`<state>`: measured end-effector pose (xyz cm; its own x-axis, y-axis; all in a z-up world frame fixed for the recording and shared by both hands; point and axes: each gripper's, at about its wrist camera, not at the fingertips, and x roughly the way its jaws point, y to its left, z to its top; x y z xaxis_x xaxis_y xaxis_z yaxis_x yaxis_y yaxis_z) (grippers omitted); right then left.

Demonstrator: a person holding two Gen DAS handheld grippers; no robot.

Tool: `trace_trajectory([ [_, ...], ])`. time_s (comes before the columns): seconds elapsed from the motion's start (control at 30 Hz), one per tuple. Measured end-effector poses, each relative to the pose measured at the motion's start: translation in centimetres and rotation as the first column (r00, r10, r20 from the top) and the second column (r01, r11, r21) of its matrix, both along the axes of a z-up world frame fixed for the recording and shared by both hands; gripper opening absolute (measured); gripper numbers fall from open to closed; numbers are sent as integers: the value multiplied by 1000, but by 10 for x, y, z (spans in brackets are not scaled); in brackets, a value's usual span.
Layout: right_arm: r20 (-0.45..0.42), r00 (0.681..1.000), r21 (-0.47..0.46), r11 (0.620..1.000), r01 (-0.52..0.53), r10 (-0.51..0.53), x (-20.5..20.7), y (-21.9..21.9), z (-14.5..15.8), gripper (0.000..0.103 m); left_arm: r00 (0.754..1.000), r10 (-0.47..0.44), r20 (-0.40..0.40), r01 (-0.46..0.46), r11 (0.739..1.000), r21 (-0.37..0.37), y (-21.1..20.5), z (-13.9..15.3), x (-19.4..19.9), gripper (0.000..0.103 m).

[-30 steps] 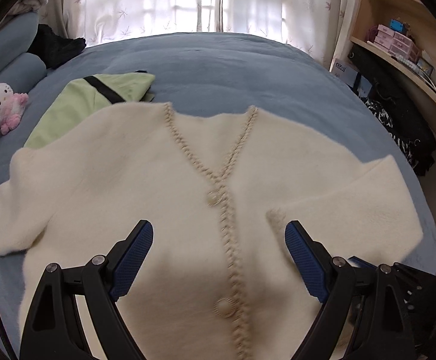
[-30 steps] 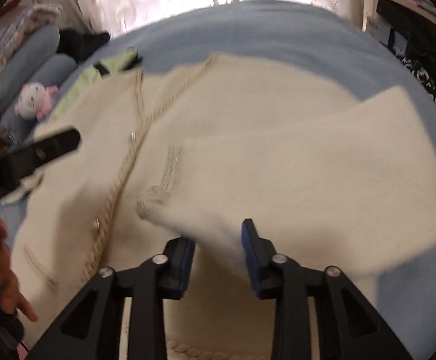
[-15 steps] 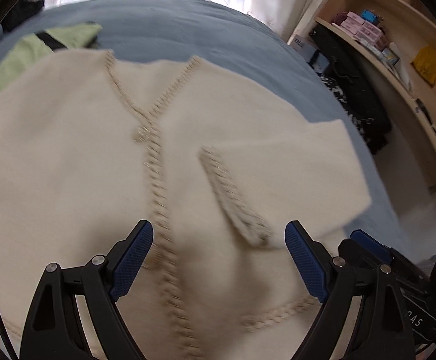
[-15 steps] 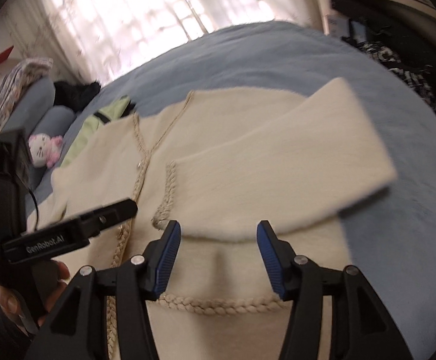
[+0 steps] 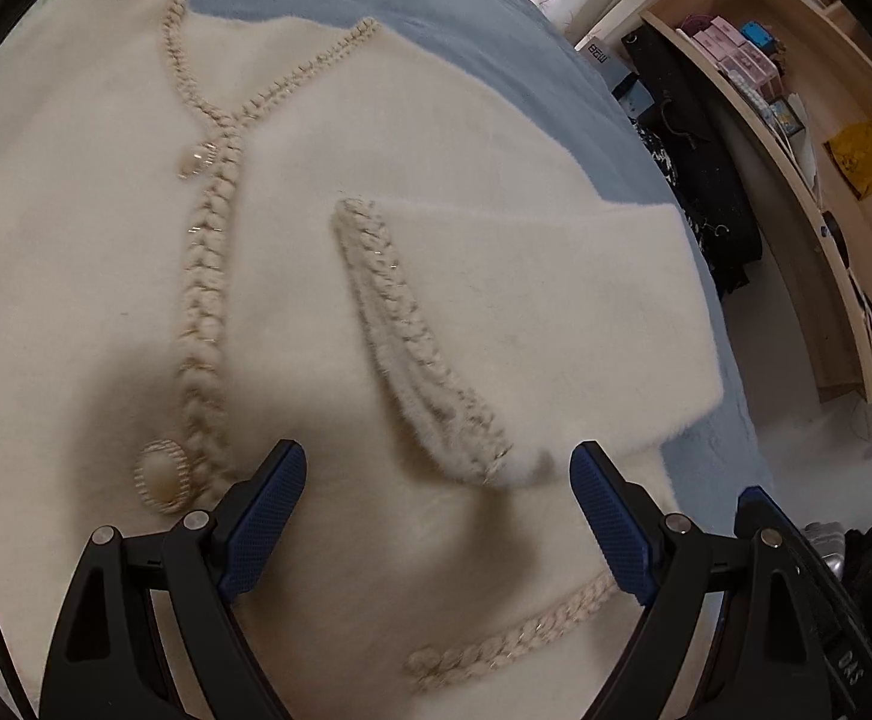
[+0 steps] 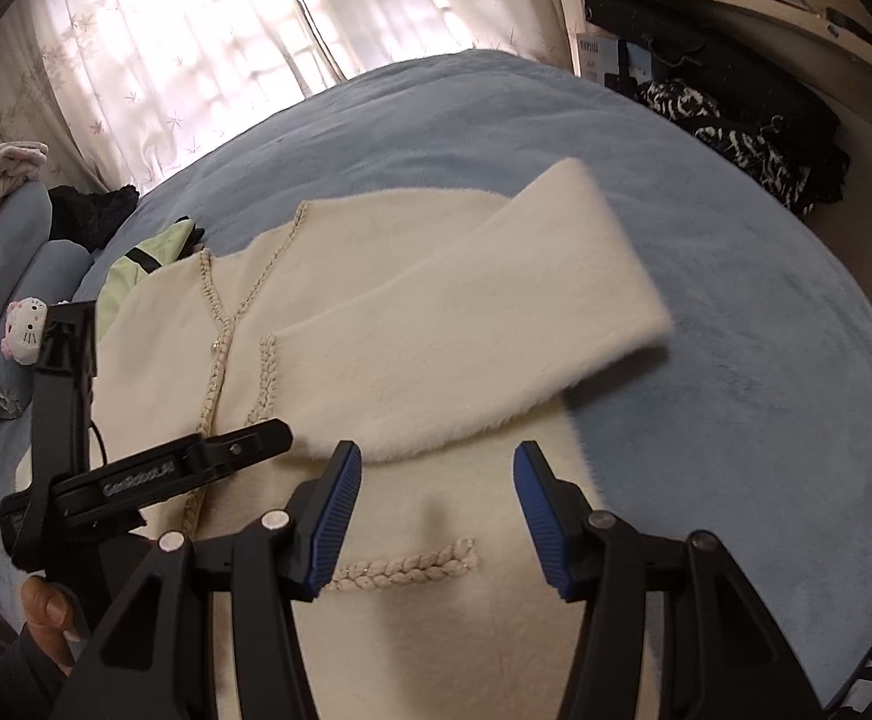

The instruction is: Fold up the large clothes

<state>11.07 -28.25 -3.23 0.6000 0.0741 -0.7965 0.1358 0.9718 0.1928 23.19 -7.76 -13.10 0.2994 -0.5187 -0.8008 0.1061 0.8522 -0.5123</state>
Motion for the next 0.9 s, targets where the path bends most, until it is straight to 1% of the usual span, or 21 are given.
trace_trajectory([
  [0.1,-4,1000,-13,1000,0,0,-2,-2,-1,53,1000,5,-5,-5,1000,-7,-6,-4,3,89],
  [0.2,-17,1000,-4,1000,4,-4,-3,-6,-5,53,1000,-5,-2,5,1000,-6,-17,-5,7,89],
  [0.23,-22,1000,-4,1000,7,-7,-4,-8,-7,53,1000,-14,0,14,1000,-6,-21,-4,8,86],
  [0.27,-23,1000,-5,1000,10,-10,-5,-9,-8,53,999,-32,6,32,999,-7,-28,-2,10,72],
  [0.3,-26,1000,-7,1000,12,-13,-5,-9,-9,53,999,-43,9,43,999,-3,-33,-2,11,62],
  [0.33,-31,999,-14,1000,14,-15,-6,-10,-11,53,998,-58,11,57,998,28,-41,-1,13,33],
  [0.37,-32,999,-16,1000,14,-15,-6,-10,-12,53,997,-75,8,74,995,62,-49,-2,15,12],
  [0.4,-35,999,-18,1000,14,-15,-7,-10,-13,53,995,-96,7,94,990,103,-58,-1,17,11],
  [0.43,-39,999,-19,1000,15,-15,-7,-11,-13,53,995,-101,27,96,986,137,-64,3,18,9],
  [0.5,-39,999,-18,1000,17,-17,-8,-12,-13,53,984,-145,99,120,967,225,-77,19,18,8],
  [0.57,-39,999,-26,999,22,-23,-10,-12,-12,53,964,-180,196,117,948,295,-84,44,17,8],
  [0.6,-38,999,-29,999,24,-25,-10,-13,-12,53,945,-197,261,106,940,326,-85,62,18,8],
  [0.7,-43,999,-31,999,31,-33,-11,-15,-14,53,903,-198,382,39,921,387,-67,104,21,8],
  [0.77,-47,998,-30,999,34,-35,-12,-16,-16,53,887,-179,425,-19,907,422,-50,121,28,8],
  [0.83,-54,998,-27,999,35,-36,-12,-15,-19,53,884,-150,442,-74,890,450,-29,127,36,8],
  [0.9,-67,997,-27,999,31,-33,-11,-13,-24,53,895,-108,433,-121,875,469,0,122,42,8],
])
